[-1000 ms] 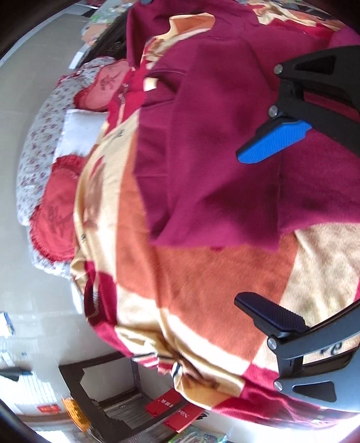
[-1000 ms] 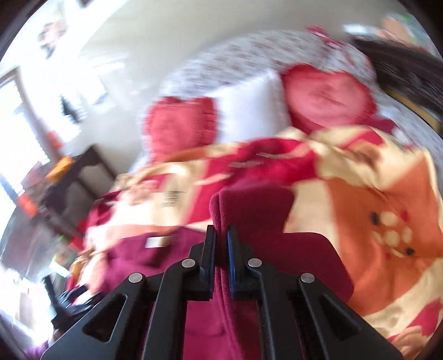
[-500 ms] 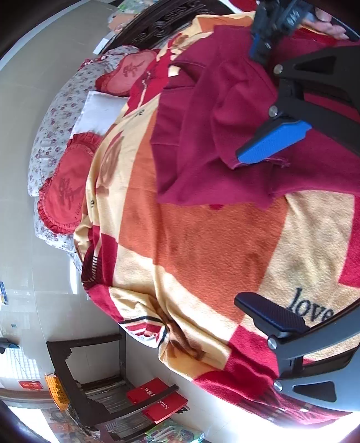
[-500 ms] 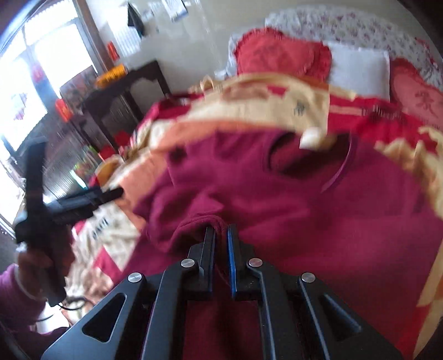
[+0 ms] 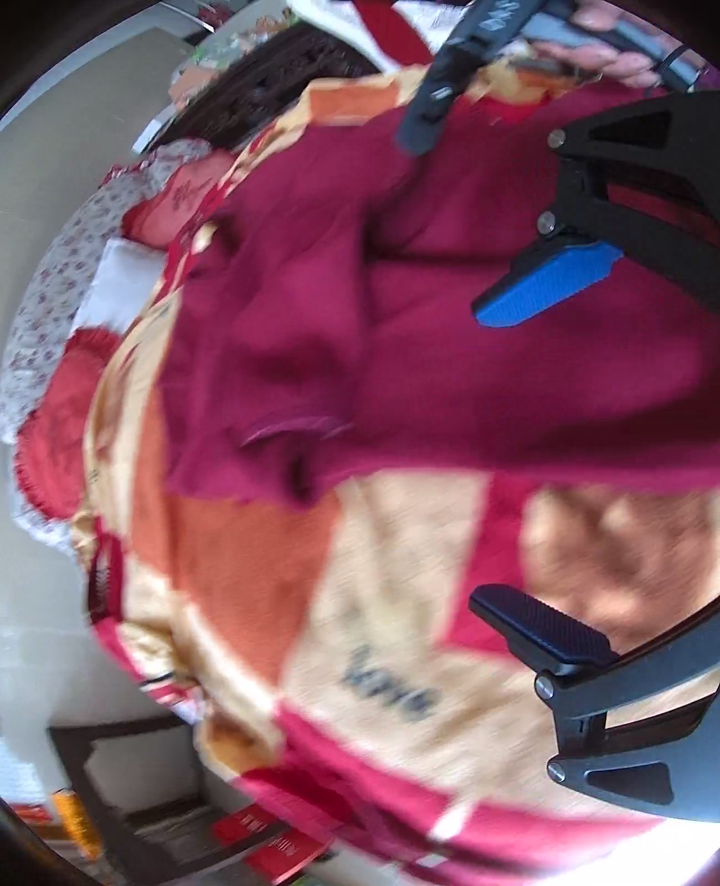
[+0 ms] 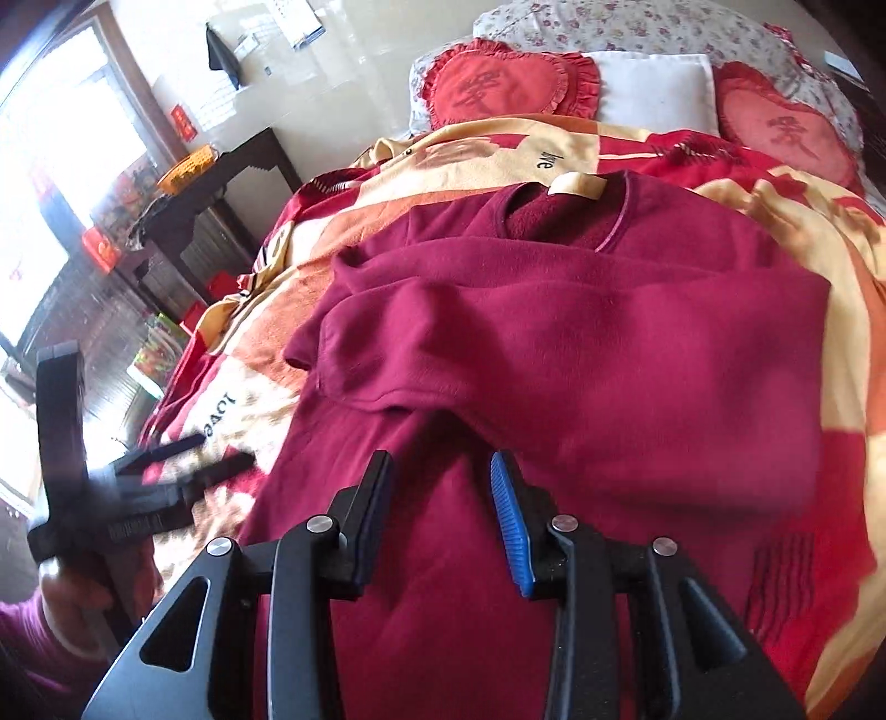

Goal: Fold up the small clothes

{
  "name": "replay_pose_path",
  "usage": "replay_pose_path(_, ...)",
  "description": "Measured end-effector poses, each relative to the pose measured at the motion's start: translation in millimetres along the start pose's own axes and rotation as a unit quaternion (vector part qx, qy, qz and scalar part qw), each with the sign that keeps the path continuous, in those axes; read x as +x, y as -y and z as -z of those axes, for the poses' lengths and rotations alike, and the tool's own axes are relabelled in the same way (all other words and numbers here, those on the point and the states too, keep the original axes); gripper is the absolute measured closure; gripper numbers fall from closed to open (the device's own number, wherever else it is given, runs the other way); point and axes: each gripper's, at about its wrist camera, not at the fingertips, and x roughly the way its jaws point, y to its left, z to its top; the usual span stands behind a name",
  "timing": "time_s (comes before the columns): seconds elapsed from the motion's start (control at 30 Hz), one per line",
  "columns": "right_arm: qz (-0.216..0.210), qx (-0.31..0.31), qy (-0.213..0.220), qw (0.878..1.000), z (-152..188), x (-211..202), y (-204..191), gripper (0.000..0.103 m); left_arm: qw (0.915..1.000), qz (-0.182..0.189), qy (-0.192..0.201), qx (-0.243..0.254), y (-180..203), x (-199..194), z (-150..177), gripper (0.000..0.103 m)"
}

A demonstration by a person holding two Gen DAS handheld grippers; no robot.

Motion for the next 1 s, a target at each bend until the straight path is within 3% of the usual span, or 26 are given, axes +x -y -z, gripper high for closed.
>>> replay_pose_path(0.17,0.013,0.018,-0.004,1.0,9,-10,-4,0.085,0.999,0.037,-0.022,-0.014,9,-4,33,0.006)
replay_pose_path(0.37,0.013,0.043,-0.009,0.999,18,-19,-7,0.085,0.9978,0.057,-0.035,-0.002,18,-4,56,0.006)
replay_pose_path(1.0,0.016,0.038,-0.015,0.999,20,-19,-23,0.085,0.9979,0.057,-0.032,0.006,18,-10,61,0.006)
